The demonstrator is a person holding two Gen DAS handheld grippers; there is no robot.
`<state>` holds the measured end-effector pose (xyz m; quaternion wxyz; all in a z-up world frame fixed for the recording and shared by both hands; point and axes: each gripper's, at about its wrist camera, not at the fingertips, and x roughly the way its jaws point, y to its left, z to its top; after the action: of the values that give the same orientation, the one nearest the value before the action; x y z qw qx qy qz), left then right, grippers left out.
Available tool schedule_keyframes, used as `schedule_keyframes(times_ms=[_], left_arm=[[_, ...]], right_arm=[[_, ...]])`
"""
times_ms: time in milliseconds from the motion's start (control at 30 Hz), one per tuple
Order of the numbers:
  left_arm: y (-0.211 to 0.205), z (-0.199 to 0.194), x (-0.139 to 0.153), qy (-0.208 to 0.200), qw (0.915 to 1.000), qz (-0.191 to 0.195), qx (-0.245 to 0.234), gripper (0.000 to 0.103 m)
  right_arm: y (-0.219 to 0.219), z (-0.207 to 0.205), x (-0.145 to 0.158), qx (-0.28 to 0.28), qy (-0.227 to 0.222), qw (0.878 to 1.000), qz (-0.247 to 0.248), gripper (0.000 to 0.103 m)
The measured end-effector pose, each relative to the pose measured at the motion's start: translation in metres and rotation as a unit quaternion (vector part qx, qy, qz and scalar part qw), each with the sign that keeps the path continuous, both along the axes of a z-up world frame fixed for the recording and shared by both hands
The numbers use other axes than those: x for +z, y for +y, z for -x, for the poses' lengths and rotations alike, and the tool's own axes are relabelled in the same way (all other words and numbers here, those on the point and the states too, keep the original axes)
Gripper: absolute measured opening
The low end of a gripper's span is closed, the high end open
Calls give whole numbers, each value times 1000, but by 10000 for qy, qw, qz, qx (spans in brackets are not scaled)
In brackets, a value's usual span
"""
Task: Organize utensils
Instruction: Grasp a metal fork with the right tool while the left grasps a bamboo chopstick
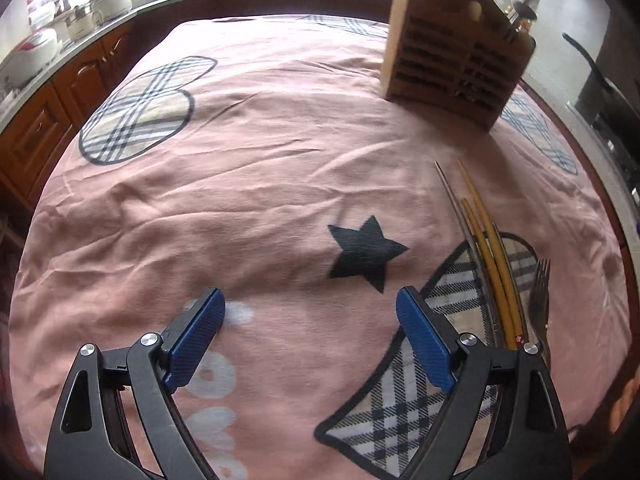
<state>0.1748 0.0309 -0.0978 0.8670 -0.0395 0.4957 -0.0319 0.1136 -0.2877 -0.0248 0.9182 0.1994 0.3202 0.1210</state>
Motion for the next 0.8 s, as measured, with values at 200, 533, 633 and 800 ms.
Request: schedule_keyframes(times_ms=[200,533,633,800], left_arm=[[6,-9,16,-123,9987,483,61,89],[-3,-25,10,21,9971,751,-110,89],[-14,-31,11,-7,9966,793,-238,89],[-41,-50,17,-82,9942,918,-545,89]], right_arm=[[32,-17,-22,575,450,9971,221,84],[66,-35,-81,1184,1530,9785,711,26],[67,-36,-87,1245,1626,9766,653,13],[53,-41,-76,1119,1463,9806,670,3]])
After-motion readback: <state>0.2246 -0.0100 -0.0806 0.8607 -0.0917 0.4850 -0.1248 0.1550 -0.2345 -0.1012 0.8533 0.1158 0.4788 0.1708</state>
